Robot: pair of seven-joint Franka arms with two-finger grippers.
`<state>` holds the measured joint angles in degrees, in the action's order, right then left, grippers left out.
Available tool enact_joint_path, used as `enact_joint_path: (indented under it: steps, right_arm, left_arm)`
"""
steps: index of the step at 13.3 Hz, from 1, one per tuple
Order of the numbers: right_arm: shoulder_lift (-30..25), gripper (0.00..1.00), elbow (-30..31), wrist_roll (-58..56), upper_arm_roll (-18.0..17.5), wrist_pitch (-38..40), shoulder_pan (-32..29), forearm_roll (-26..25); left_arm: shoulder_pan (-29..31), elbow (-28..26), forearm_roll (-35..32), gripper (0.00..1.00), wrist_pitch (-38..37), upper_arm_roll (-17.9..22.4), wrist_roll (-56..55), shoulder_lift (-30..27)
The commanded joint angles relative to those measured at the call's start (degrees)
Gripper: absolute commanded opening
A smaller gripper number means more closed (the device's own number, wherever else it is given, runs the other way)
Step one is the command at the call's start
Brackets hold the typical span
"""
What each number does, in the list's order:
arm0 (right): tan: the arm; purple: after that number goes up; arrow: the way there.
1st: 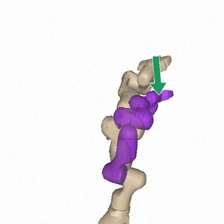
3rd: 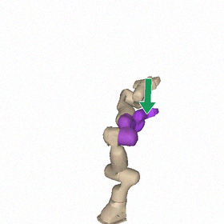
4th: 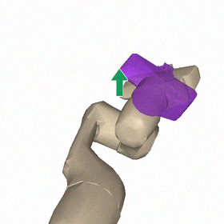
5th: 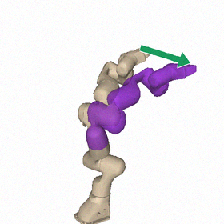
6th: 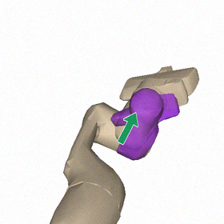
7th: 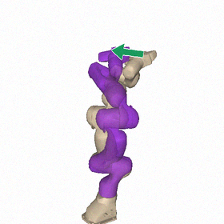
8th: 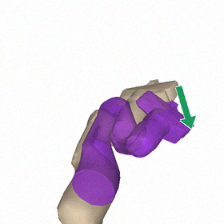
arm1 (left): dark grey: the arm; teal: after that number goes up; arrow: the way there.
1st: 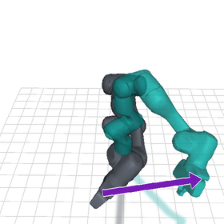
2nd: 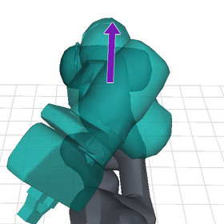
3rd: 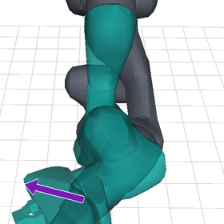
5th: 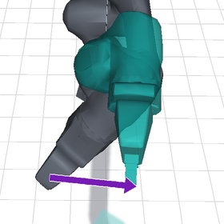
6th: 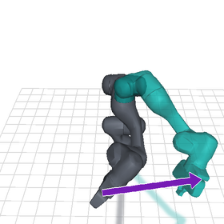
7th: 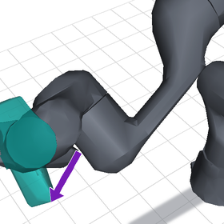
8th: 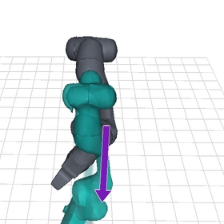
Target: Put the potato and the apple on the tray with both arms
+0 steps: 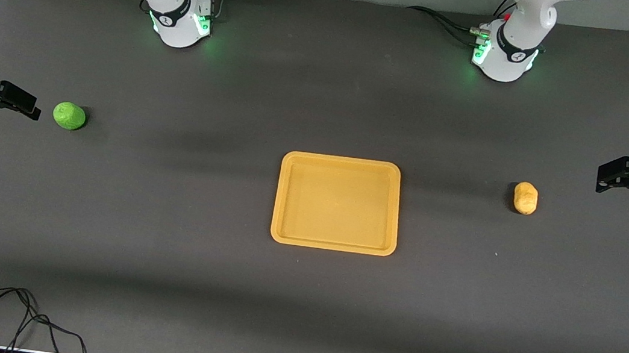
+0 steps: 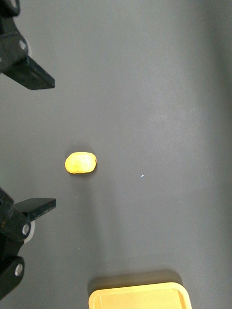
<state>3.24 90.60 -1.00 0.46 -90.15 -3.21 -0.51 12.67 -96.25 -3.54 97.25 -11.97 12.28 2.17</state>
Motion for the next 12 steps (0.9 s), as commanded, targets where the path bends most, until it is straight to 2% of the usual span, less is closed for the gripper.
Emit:
enact_joint_path:
  steps: [1,12]
  right_arm:
    - [0.1,1.00,-0.8,0.7,0.2,0.0,0.3,1.0]
    - [0.2,1.00,-1.0,0.5,0.2,-0.1,0.4,1.0]
  left_arm:
    - [0.0,-0.3,-0.1,1.00,0.0,0.0,-0.9,-0.5]
    - [0.2,-1.3,-0.1,1.00,0.5,0.1,-0.7,-0.6]
